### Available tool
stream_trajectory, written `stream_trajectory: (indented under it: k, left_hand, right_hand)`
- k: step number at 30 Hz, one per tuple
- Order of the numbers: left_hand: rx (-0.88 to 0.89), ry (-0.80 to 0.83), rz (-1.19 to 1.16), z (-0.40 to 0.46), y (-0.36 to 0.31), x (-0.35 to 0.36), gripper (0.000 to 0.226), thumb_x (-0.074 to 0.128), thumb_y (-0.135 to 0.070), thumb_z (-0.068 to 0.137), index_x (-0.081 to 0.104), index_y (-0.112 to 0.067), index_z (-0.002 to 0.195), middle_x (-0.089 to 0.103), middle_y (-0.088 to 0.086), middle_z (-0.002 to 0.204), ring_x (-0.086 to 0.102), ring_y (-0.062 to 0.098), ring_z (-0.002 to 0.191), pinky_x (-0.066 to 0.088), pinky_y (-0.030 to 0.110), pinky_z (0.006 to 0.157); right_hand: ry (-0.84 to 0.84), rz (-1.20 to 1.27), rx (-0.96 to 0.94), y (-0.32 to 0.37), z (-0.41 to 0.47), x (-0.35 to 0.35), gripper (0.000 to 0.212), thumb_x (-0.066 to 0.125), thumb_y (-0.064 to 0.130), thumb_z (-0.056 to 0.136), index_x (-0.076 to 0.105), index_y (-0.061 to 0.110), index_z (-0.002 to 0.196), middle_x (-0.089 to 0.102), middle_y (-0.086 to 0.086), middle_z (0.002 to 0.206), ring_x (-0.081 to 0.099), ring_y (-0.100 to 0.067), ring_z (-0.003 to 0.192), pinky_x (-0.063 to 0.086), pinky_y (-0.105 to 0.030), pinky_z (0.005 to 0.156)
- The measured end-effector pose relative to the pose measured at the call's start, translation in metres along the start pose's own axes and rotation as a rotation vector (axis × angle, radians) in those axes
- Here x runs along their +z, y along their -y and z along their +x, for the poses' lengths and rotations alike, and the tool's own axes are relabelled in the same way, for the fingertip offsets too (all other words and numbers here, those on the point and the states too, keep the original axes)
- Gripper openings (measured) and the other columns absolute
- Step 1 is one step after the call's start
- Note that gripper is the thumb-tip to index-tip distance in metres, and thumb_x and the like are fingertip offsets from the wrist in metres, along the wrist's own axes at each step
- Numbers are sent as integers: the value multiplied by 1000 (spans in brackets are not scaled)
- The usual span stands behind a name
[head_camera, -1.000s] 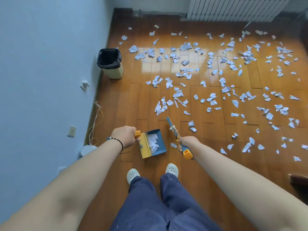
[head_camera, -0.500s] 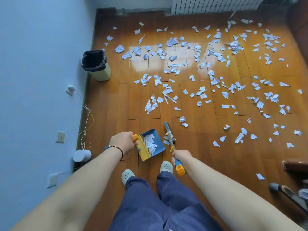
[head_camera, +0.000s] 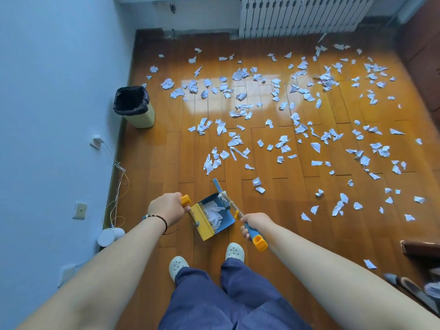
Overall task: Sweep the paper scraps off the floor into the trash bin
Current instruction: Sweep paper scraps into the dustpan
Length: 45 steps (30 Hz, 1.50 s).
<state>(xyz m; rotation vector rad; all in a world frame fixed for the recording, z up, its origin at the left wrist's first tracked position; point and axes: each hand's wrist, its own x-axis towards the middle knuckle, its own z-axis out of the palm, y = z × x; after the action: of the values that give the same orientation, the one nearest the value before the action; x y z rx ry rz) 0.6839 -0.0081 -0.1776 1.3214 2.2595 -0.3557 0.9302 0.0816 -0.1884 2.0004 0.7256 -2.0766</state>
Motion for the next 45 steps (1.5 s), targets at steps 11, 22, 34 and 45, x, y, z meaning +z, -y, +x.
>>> stream_trajectory:
  k: [11, 22, 34, 45]
  left_hand:
    - [-25, -25, -53, 45, -33, -15, 33, 54, -56, 97, 56, -25, 89, 63, -4, 82, 63, 19, 75, 58, 32, 69]
    - [-23, -24, -14, 74, -63, -33, 31, 53, -54, 100, 53, -24, 92, 59, -5, 82, 59, 17, 73, 44, 27, 59]
    - [-32, -18, -20, 89, -61, -41, 31, 54, -54, 98, 54, -25, 91, 62, -5, 82, 63, 17, 74, 58, 32, 69]
    - [-150, -40, -113, 65, -7, -35, 34, 55, -59, 96, 55, -26, 88, 63, -7, 81, 63, 16, 72, 55, 29, 64]
  right_hand:
    - [-189, 209, -21, 59, 25, -45, 11, 43, 10, 98, 54, 7, 100, 49, -10, 68, 45, -18, 48, 41, -17, 33]
    - [-197, 23, 59, 86, 74, -61, 28, 48, 9, 93, 52, 5, 120, 53, -12, 66, 48, -18, 42, 42, -20, 36]
    - [23, -147, 42, 94, 23, -47, 21, 46, 9, 98, 53, 6, 118, 49, -8, 68, 45, -13, 45, 41, -17, 35]
    - [-71, -169, -88, 128, 21, -41, 13, 49, 7, 95, 57, 3, 105, 51, -11, 69, 47, -17, 46, 43, -21, 40]
